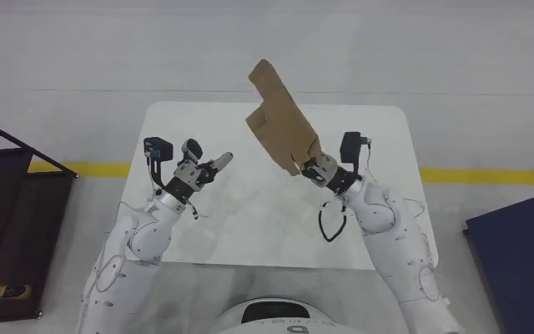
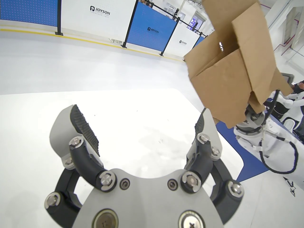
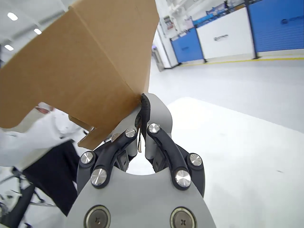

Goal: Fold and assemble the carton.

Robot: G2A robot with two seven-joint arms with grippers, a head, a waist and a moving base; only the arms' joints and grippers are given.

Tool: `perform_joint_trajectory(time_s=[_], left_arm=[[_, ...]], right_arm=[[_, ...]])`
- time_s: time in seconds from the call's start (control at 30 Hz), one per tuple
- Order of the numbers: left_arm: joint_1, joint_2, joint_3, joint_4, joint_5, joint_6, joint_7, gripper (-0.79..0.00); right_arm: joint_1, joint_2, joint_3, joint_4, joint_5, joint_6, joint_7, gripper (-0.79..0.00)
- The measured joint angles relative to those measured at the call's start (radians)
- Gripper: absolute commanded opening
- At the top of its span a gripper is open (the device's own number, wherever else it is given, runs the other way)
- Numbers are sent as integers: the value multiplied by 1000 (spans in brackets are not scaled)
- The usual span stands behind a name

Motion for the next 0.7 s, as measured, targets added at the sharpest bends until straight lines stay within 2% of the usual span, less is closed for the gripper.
perform_joint_trajectory(time_s=[0.07,0.1,0.2,0.33,0.4,0.57,0.63,0.7], left_arm=[[0,0,0,0,0,0,0,0],[0,0,0,0,0,0,0,0],[0,0,0,0,0,0,0,0],[0,0,0,0,0,0,0,0],[0,0,0,0,0,0,0,0],[0,0,0,0,0,0,0,0],[0,0,0,0,0,0,0,0],[0,0,0,0,0,0,0,0]], right_arm=[[-43,10,-16,-117,-271,97,70,-785],[-67,16,-40,-181,-460,150,122,-785],[-102,26,-111,-271,-875,232,205,-785],[-124,31,-185,-300,-1229,300,233,-785],[-131,31,-200,-303,-1306,325,228,-785],[-132,34,-204,-303,-1346,342,224,-785],[-136,32,-187,-294,-1294,355,203,-785],[-140,27,-145,-272,-1142,366,152,-785]])
